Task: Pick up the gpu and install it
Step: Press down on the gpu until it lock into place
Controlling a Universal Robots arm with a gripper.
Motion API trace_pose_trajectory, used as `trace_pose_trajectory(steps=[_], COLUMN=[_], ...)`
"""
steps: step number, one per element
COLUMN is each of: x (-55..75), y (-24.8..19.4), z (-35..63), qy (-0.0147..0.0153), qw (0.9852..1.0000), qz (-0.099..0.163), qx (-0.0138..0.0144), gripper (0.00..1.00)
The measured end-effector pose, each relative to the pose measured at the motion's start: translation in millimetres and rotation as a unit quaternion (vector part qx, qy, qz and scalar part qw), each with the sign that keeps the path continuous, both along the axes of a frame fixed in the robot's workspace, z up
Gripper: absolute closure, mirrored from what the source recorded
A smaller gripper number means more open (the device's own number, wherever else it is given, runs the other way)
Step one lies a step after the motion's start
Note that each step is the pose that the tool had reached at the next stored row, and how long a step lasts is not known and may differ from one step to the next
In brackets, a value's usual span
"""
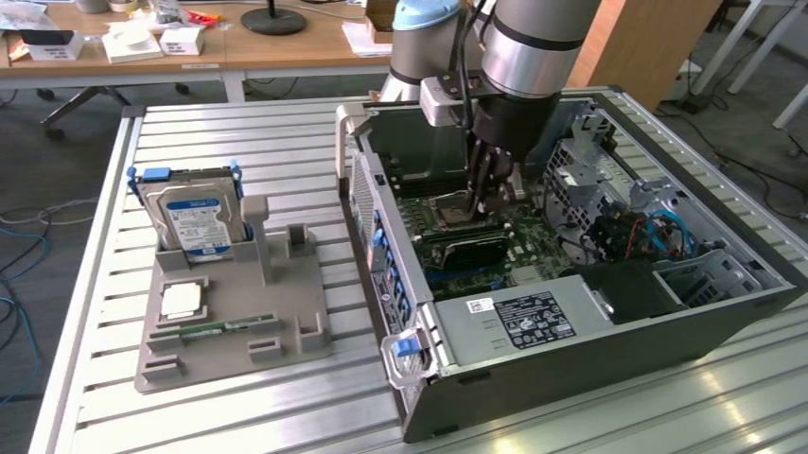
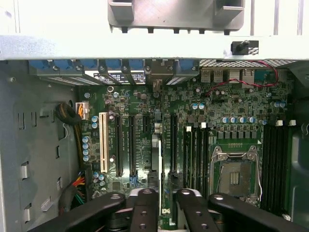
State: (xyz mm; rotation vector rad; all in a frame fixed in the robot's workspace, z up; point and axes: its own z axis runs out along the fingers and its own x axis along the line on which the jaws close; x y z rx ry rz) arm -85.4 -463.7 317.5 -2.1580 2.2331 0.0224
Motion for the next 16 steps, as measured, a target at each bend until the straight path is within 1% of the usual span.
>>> trace_pose_trajectory(steps=[2,3,4,12,16], x=[0.0,0.0,0.0,0.0,-0.5], y=[0.0,0.0,0.0,0.3,3.5], z=[0.0,0.0,0.0,-0.4,-3.0], qy=[0.0000,0.0000,0.0000,0.0000,0.0000], qw=[1.0000,1.0000,1.0000,1.0000,1.0000], qz=[0.000,0.000,0.000,0.000,0.000], qx=[0.0000,0.0000,0.0000,0.0003,0.0003], gripper=[0.86,0.86,0.90,0.90,0.90])
